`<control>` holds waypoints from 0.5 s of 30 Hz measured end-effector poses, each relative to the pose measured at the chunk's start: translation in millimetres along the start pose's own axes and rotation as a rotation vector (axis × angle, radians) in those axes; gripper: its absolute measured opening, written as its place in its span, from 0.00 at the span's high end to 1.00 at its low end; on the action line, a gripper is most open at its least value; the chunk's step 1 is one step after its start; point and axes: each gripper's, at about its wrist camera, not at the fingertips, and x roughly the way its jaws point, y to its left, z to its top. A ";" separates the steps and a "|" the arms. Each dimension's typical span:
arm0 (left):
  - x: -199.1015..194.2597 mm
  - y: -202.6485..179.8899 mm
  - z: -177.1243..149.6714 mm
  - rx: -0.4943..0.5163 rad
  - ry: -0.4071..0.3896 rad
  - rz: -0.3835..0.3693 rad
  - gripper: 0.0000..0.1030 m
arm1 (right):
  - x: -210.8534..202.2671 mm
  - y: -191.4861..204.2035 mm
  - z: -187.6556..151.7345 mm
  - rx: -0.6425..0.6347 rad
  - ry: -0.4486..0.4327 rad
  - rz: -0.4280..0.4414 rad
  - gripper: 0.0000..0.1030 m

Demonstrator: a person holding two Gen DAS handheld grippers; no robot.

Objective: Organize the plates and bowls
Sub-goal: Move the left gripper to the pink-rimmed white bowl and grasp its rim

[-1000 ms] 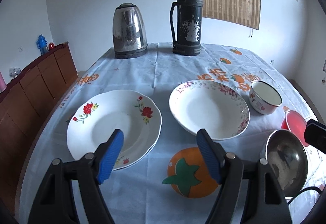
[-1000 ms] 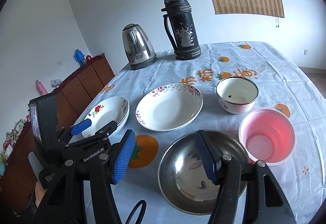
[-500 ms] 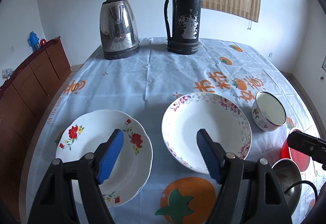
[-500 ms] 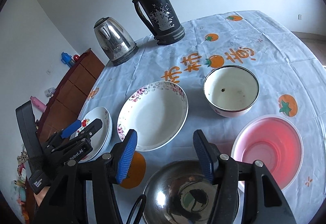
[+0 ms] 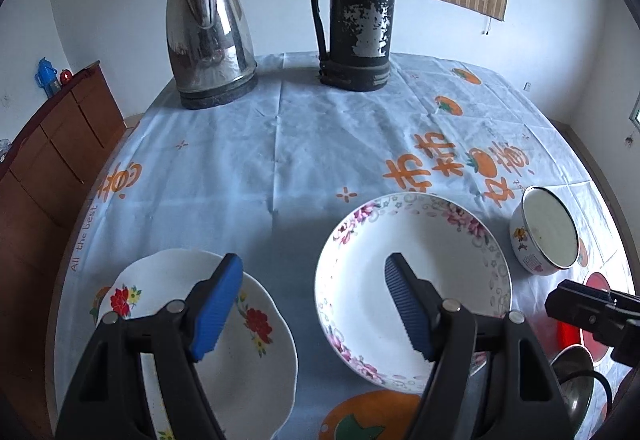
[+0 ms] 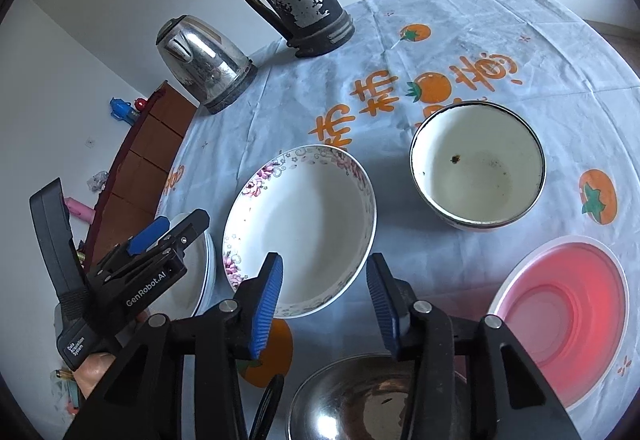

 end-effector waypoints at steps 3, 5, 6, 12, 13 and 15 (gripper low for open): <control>15.0 3.2 6.3 0.003 0.041 0.019 0.28 | 10.8 1.4 3.4 -0.010 0.028 -0.032 0.55; 23.9 3.0 8.8 0.018 0.063 0.029 0.29 | 18.0 -0.3 5.4 0.004 0.056 -0.025 0.55; 27.7 2.7 9.4 0.026 0.069 0.034 0.29 | 21.1 -0.8 5.9 0.007 0.065 -0.026 0.58; 46.4 3.2 13.8 0.017 0.109 -0.003 0.41 | 35.5 -4.1 9.6 0.013 0.099 -0.065 0.61; 50.4 2.8 14.6 0.011 0.120 -0.012 0.47 | 37.1 -5.4 9.9 0.018 0.104 -0.068 0.61; 58.2 1.5 15.4 0.009 0.142 -0.024 0.51 | 40.5 -8.9 10.7 0.038 0.118 -0.066 0.61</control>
